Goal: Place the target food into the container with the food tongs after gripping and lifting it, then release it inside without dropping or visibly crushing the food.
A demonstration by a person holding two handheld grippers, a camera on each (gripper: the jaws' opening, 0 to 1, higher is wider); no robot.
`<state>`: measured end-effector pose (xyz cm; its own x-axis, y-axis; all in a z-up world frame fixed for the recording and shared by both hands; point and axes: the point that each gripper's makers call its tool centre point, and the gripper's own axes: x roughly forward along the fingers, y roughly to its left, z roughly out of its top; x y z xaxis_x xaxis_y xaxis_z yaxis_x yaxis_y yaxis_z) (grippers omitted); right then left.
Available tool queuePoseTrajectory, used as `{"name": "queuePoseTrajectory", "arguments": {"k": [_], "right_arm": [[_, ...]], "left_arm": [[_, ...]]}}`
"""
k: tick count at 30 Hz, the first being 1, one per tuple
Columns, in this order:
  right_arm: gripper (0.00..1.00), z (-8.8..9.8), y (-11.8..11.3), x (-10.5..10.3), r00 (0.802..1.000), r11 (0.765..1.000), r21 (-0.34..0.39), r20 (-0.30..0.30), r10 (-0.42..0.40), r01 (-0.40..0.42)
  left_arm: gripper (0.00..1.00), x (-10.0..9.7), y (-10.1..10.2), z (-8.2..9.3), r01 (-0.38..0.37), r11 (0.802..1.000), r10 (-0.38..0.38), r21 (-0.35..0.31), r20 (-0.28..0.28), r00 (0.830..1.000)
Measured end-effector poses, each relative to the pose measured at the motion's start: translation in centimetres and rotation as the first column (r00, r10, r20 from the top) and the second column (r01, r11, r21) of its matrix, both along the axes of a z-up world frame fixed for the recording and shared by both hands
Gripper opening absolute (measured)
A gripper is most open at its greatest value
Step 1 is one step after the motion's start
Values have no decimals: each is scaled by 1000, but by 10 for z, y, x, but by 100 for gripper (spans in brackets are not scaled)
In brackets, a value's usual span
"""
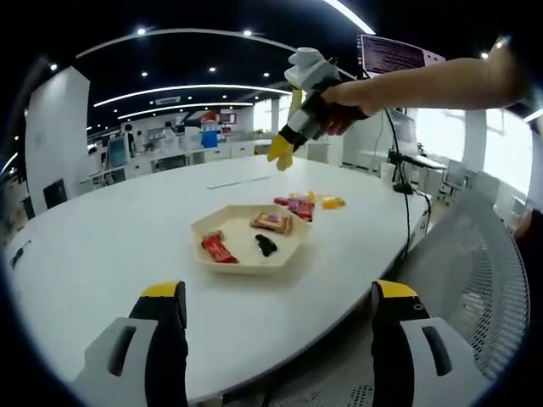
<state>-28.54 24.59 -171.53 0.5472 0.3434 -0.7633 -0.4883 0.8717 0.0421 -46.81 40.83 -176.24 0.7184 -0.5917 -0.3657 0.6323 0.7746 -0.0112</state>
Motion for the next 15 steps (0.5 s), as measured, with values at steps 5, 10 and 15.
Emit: {"name": "queuePoseTrajectory", "arguments": {"k": [5, 10, 15], "right_arm": [[31, -11, -29, 1, 998, 999, -2, -26, -53, 53], [31, -24, -48, 0, 995, 996, -8, -48, -87, 86], [31, -36, -66, 1, 991, 993, -10, -66, -117, 117]], "left_arm": [[86, 0, 0, -1, 4, 1000, -4, 4, -4, 1000], [86, -1, -1, -2, 4, 1000, -4, 7, -10, 1000], [87, 0, 0, -2, 3, 1000, -3, 10, -8, 1000]]}}
